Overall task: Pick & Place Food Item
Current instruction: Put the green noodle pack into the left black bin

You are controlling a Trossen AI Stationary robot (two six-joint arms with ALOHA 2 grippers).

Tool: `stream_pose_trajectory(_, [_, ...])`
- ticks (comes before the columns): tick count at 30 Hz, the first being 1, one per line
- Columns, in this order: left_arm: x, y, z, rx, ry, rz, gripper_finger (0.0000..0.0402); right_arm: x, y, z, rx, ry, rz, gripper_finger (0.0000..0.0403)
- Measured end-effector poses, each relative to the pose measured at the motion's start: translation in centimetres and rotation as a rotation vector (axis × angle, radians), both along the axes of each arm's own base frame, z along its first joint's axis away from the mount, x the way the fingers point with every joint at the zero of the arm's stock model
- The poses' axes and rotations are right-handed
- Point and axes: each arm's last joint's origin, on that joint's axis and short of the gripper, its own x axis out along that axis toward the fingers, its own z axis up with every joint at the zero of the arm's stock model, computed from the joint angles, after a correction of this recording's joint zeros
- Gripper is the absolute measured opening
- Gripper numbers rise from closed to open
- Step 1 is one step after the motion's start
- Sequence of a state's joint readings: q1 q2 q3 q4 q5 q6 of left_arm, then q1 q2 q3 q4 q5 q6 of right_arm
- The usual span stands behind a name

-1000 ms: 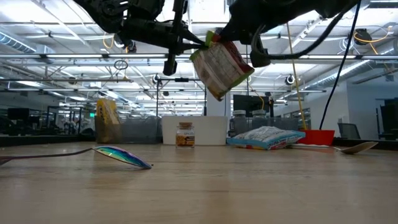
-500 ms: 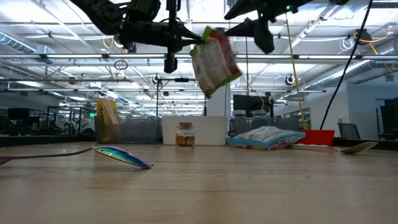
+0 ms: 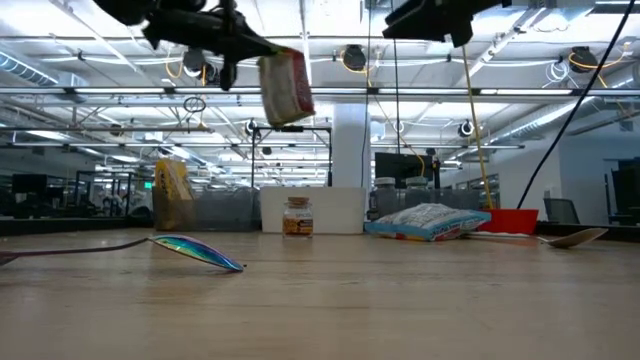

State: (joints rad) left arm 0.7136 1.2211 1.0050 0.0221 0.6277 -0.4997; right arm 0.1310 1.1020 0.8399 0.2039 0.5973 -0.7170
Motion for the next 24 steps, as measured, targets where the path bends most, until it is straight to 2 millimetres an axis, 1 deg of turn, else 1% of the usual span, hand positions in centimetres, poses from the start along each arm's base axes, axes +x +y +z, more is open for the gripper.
stream_pose_trajectory(5, [-3.3, -0.2, 0.5, 0.077, 0.097, 0.063, 0.0, -0.6, -0.8, -1.8, 0.078, -0.033, -0.041, 0.0223])
stream_pose_trajectory(8, [-4.6, -0.3, 0.3, 0.139, 0.177, 0.118, 0.0, -0.7, -1.2, -3.0, 0.124, -0.075, -0.052, 0.0222])
stream_pose_trajectory(12, [-5.4, -0.2, -0.4, 0.211, 0.299, 0.182, 0.0, -1.0, -1.4, -4.2, 0.211, -0.147, 0.014, 0.0222])
stream_pose_trajectory(18, [-6.2, 0.1, -1.5, 0.326, 0.491, 0.236, 0.0, -1.4, -1.7, -5.8, 0.293, -0.205, 0.022, 0.0222])
stream_pose_trajectory(24, [-7.0, 0.8, -1.9, 0.401, 0.56, 0.23, 0.0, -1.9, -2.1, -7.1, 0.343, -0.22, 0.0, 0.0222])
